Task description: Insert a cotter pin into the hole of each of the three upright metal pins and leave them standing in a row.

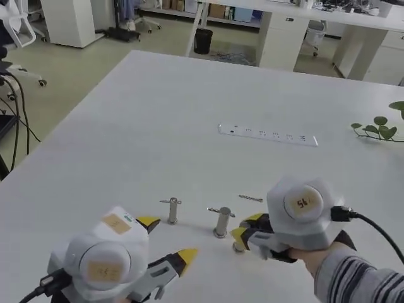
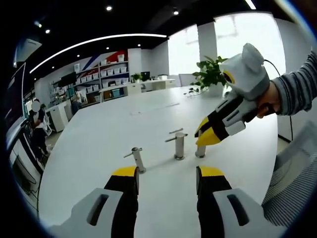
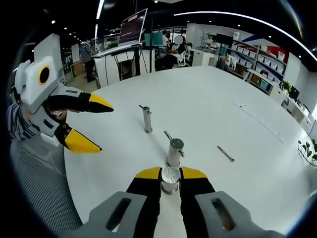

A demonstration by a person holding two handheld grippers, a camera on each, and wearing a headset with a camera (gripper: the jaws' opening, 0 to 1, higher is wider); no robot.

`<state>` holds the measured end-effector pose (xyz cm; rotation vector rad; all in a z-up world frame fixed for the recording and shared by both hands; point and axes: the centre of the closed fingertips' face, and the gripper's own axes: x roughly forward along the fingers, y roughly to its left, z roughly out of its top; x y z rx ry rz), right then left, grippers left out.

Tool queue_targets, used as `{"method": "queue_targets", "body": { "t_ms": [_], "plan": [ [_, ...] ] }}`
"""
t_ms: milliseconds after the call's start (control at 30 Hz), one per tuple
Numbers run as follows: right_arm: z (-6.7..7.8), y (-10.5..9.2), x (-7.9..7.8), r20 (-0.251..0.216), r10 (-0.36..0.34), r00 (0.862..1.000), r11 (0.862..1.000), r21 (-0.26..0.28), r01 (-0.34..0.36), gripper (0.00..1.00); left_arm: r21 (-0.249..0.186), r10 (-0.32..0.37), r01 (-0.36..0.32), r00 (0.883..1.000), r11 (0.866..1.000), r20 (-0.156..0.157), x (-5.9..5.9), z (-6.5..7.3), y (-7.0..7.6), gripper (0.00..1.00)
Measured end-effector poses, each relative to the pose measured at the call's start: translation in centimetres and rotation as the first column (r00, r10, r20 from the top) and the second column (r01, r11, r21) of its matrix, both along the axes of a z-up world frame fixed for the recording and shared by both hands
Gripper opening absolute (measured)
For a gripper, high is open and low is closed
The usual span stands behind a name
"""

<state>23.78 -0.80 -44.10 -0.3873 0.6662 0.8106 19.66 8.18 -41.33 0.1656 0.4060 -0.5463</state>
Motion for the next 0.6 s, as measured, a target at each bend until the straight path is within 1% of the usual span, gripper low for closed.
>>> {"method": "queue_targets", "body": {
  "t_ms": [100,267,333,433,500,533,600],
  "plan": [
    [-0.1,0.3,-0.4,-0.003,-0.012,1.0,1.0,0.008,0.012,0.08,-0.001,-0.007,0.007,1.0,1.0,0.005,-0.1,0.1,-0.2,0.45],
    [-0.3,0.9,-1.0,-0.016,-0.047,0.999,0.998,0.03,0.047,0.08,-0.003,-0.018,0.018,1.0,1.0,0.004,-0.2,0.1,-0.5,0.46],
    [-0.3,1.0,-1.1,-0.016,-0.075,0.997,0.997,0.034,0.076,0.08,-0.006,-0.021,0.021,1.0,1.0,0.005,-0.1,0.2,-0.6,0.46],
    [-0.6,1.0,-1.4,-0.01,-0.108,0.994,0.994,0.022,0.108,0.08,-0.006,-0.023,0.023,1.0,1.0,0.005,-0.1,0.2,-0.6,0.46],
    [-0.9,1.1,-1.5,-0.015,-0.131,0.991,0.991,0.022,0.131,0.09,-0.006,-0.024,0.024,1.0,1.0,0.006,-0.1,0.2,-0.7,0.47],
    [-1.0,1.0,-1.5,-0.023,-0.153,0.988,0.988,0.029,0.154,0.08,-0.007,-0.024,0.024,1.0,1.0,0.004,-0.1,0.2,-0.7,0.47],
    [-1.1,1.1,-1.6,-0.029,-0.165,0.986,0.985,0.036,0.166,0.09,-0.007,-0.026,0.026,1.0,1.0,0.001,-0.2,0.2,-0.7,0.47]
  ]
}}
